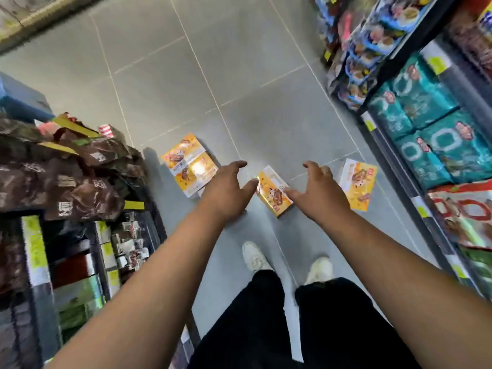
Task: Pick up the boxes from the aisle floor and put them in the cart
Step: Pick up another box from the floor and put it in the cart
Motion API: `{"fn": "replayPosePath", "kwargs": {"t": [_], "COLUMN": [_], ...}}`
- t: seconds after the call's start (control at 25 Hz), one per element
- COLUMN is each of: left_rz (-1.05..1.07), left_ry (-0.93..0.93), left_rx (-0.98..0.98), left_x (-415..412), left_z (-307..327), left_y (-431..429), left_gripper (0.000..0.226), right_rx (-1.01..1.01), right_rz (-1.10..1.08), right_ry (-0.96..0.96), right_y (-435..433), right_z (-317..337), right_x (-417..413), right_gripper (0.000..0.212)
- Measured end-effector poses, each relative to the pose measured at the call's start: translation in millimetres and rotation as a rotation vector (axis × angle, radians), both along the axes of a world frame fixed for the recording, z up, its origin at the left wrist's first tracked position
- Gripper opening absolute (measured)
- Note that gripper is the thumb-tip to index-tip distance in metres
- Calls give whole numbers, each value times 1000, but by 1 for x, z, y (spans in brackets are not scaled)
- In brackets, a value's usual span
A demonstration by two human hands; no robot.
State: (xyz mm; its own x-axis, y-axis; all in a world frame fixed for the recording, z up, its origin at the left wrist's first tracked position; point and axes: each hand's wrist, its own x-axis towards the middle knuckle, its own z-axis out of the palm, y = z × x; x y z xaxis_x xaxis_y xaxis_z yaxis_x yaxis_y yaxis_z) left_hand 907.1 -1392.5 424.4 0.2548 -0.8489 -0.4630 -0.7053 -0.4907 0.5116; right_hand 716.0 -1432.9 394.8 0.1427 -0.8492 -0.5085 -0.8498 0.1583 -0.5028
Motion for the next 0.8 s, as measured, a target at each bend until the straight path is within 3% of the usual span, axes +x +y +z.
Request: {"fn": "replayPosePath", "kwargs": {"t": [0.28,0.48,0.8], "left_rz": [12,-4,-52], "left_ry": [31,-20,-131], "left_rx": [195,240,312], "left_x": [13,13,30], "left_z": [-201,-344,-543], "left_y": [-48,-68,-100], "left_gripper": [57,66,102], "right_rx": [217,287,348], "right_rz": [-194,-116,-211], "right_ry": [39,106,117], "right_y": [-47,-57,-66], "right_z": [-193,-336,-537], "right_x": [5,0,8], "right_gripper": [88,104,118]}}
